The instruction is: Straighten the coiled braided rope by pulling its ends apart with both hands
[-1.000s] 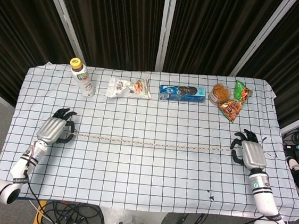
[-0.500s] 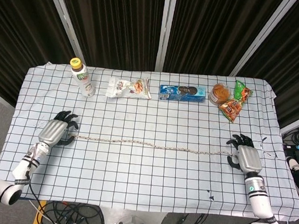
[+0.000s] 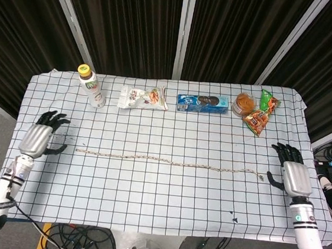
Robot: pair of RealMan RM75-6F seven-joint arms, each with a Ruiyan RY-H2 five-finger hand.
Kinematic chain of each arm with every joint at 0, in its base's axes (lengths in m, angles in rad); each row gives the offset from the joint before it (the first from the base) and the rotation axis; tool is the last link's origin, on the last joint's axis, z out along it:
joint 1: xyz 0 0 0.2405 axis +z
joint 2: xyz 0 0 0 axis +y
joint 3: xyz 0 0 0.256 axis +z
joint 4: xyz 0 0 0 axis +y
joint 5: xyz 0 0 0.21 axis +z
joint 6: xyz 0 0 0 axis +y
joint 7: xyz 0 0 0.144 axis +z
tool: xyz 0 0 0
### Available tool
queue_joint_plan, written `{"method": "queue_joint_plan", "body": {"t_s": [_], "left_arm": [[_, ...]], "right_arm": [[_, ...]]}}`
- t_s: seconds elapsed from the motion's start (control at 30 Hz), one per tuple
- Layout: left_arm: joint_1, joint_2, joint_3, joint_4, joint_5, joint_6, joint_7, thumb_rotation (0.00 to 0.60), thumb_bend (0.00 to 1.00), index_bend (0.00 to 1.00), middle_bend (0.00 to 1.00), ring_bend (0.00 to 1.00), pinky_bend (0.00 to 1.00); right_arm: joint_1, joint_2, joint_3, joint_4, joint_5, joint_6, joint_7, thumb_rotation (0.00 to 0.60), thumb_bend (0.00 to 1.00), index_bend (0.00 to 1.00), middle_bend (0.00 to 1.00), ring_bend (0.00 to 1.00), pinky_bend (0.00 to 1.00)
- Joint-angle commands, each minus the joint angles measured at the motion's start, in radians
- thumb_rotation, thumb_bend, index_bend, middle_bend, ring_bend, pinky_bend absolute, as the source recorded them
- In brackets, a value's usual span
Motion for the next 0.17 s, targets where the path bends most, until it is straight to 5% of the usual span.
{"method": "queue_joint_plan", "body": {"t_s": [0.03,0.17], "left_arm": [[0.085,0.096,-0.009,-0.096,-0.036,0.090,0.033,0.600,0.21,0.21,0.10,0.00,0.00],[0.178,0.151,0.004,-0.180,-0.056,0.199,0.091,0.600,0.19,0.21,0.10,0.00,0.00]], "right_arm": [[-0.069,0.100,-0.012,-0.103,-0.035,0.091,-0.002,0.600,0.30,0.11,0.09,0.00,0.00],[-0.134,0.160,-0.025,-0.178,-0.070,0.191,0.005,0.600,0.30,0.11,0.09,0.00,0.00]]}}
